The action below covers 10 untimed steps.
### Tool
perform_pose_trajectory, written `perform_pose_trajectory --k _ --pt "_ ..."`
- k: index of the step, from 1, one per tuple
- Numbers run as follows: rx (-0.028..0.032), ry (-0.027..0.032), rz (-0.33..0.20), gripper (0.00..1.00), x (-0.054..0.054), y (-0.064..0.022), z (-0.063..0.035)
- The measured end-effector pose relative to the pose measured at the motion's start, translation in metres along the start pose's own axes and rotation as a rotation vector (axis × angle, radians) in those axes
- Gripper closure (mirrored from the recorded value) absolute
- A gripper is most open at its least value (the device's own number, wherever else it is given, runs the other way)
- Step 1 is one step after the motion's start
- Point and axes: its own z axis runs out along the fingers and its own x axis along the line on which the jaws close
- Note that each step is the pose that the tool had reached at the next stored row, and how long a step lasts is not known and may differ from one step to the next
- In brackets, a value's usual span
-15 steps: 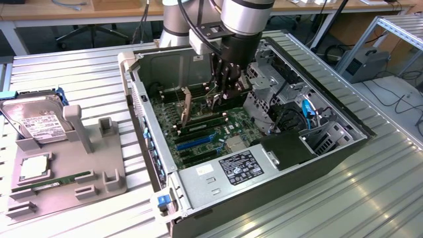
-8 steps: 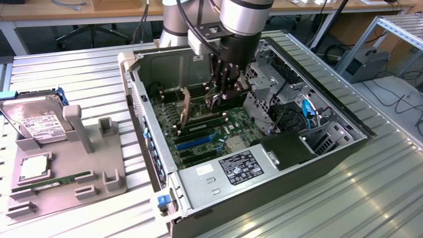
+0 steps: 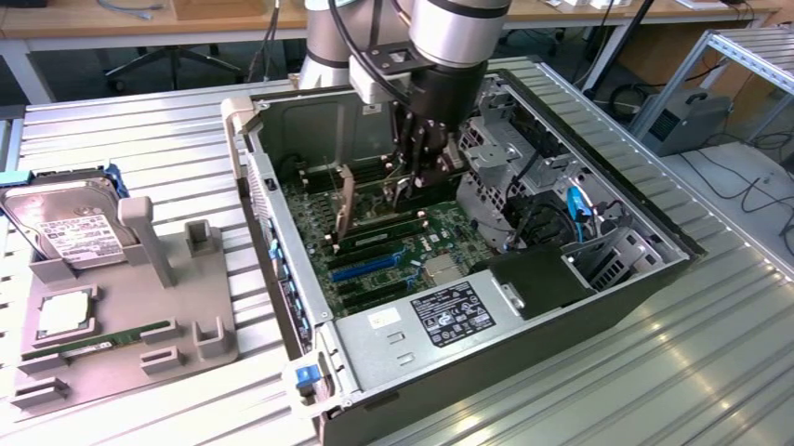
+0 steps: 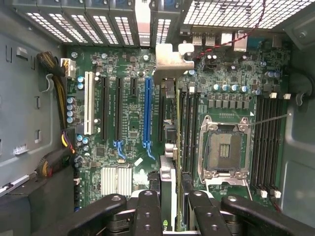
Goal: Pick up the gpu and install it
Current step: 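Insert the gpu into the slot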
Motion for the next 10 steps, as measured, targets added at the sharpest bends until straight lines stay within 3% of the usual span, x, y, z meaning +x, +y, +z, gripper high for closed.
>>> perform_pose_trajectory --k 10 --pt "0.0003 0.0003 0.016 0.73 0.0023 0.003 0.0007"
